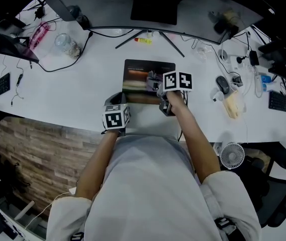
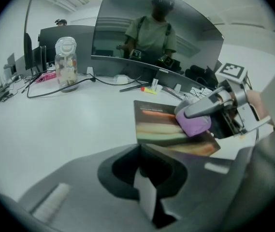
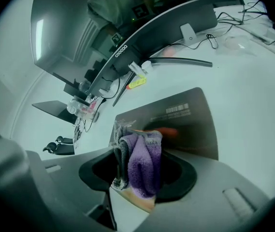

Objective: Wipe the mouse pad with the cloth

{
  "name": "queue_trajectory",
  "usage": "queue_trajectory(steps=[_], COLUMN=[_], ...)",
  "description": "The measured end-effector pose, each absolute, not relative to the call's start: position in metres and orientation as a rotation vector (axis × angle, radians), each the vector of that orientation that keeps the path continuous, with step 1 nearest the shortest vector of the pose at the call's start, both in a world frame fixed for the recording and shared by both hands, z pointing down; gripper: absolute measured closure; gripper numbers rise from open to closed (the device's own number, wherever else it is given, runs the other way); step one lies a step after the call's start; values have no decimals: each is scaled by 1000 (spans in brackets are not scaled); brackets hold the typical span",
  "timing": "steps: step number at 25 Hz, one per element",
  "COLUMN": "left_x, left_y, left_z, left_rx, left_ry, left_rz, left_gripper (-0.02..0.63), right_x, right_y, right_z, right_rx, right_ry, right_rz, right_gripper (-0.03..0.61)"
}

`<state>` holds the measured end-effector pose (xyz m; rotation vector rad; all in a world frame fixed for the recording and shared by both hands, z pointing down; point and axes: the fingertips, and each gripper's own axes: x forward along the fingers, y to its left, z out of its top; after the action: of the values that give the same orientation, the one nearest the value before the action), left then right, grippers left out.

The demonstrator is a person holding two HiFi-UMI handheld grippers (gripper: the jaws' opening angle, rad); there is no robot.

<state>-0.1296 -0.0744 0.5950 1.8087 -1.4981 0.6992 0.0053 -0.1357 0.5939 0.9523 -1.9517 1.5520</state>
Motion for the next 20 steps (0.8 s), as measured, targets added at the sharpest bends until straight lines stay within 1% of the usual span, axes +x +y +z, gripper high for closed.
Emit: queue_trajectory(steps=[13,20], left_x=[-131,-129], left_y=[-73,-74], left_z=[594,595], left_rx=[1809,1811], left_ry=[-1498,-1503], left_rz=[702,703], left_gripper=[614,614], right_x=[65,86], right_y=[-132,-131], right_z=[595,596], right_rx=[1042,1080], right_ry=[-1883,-1865], right_rz=[1525,1536], right_gripper=[364,360])
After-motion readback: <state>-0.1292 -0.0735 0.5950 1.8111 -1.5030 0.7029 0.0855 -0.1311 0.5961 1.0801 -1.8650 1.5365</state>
